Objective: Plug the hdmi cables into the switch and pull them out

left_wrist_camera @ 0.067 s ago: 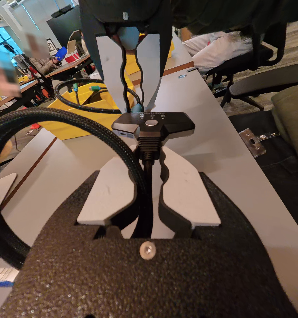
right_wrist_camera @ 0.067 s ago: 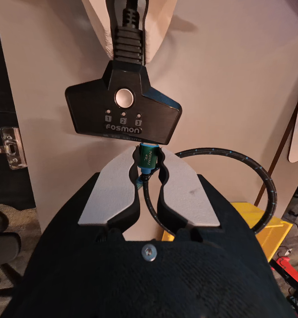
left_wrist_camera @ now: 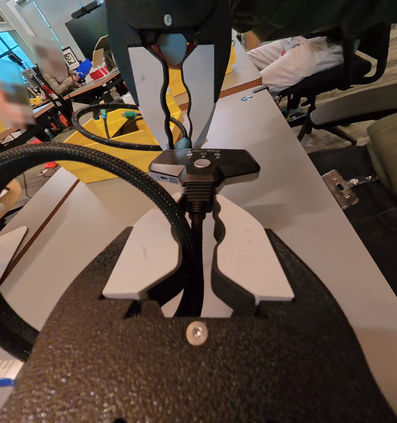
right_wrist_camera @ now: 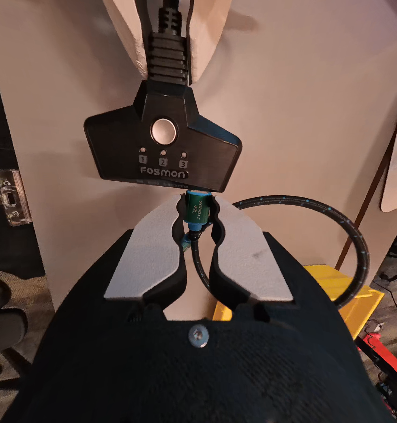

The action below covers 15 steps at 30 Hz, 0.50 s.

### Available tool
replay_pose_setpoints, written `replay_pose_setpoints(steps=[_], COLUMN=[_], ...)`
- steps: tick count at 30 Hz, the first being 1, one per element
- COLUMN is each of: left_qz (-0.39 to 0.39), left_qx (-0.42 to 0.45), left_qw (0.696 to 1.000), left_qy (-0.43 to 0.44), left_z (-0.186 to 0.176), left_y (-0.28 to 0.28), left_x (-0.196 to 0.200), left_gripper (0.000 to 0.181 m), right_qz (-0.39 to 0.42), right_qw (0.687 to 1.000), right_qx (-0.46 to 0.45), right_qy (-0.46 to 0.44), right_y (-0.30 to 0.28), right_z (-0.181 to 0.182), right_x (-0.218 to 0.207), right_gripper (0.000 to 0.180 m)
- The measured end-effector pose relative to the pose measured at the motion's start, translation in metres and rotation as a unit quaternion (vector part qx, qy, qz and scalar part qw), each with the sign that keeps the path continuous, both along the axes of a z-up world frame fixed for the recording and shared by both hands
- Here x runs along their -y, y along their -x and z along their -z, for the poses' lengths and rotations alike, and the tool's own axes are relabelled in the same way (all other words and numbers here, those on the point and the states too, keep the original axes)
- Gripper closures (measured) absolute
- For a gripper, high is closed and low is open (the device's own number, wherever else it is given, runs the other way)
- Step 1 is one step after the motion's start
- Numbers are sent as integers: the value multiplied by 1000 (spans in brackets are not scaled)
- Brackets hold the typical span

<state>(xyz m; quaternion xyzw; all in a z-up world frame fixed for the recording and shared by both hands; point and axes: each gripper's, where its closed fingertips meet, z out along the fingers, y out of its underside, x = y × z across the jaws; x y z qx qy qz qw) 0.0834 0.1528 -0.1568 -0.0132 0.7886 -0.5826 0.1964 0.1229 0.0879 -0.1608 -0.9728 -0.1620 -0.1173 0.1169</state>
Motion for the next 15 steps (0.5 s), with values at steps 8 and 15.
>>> replay_pose_setpoints(steps=[8, 15], left_qz=[3, -8], left_qx=[-8, -9], left_qw=[1000, 1000], left_qy=[5, 22], left_z=[-1, -9], left_y=[1, -1], left_x=[-3, -6], left_gripper=[159, 159], right_qz=[-14, -37], right_qw=[1000, 997], right_qx=[8, 44], right_qy=[22, 60], right_y=[2, -3], right_z=[-2, -12], right_x=[-2, -5], right_gripper=[158, 158])
